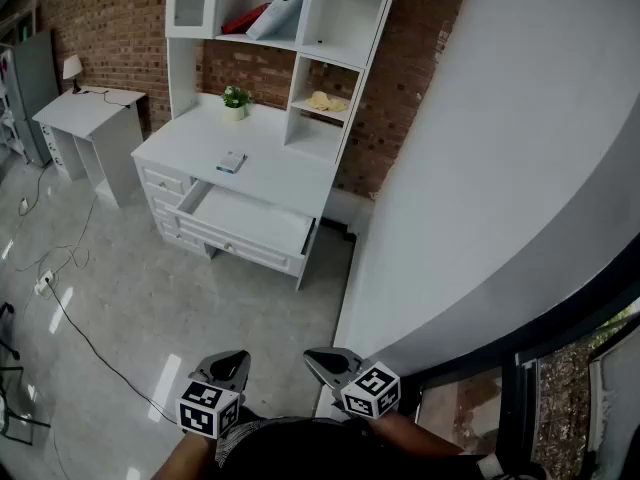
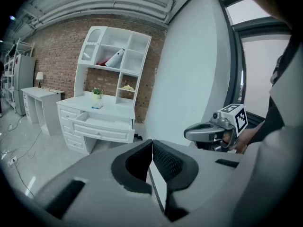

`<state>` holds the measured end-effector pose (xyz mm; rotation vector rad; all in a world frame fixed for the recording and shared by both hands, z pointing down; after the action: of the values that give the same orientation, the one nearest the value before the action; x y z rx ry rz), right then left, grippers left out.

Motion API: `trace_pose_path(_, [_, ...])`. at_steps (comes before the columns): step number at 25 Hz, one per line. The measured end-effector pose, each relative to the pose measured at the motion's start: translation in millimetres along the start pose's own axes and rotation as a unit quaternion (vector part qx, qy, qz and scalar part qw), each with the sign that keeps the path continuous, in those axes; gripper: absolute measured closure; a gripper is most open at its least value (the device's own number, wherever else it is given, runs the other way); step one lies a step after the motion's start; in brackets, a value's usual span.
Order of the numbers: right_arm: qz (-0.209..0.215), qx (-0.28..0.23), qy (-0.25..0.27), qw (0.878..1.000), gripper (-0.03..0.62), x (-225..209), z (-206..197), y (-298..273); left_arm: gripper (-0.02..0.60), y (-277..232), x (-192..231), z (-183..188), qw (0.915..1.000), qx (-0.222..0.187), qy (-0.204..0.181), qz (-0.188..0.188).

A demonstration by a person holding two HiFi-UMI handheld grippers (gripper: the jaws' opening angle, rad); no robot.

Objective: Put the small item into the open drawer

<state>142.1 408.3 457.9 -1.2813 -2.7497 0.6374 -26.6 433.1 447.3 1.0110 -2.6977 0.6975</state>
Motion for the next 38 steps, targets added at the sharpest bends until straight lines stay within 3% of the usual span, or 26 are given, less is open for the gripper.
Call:
trace_pose_path(28, [-0.011,0.004,-0.021,1.0,0.589,-20.2,-7.7,-9.8,0.563,-18.0,8.8,3.1,0.9999,0.014,-0.003,0.003])
trace_pose_path(38, [-0.02,0.016,-0.031,0.999,0.589,-48.3,8.1,-58.1,0.563,-45.9,61.7,20.1,0.9997,0.021,0.008,-0.003])
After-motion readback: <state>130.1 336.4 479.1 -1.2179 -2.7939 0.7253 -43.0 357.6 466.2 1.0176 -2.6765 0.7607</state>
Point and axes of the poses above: the fingertips, and each gripper's own axes: y backward along the fingers, x to its left, z out of its top, the point moved 4 cm from there along y, backward along the fingers, and after that the axes turned 10 degrees about -z, right-handed, at the moved point
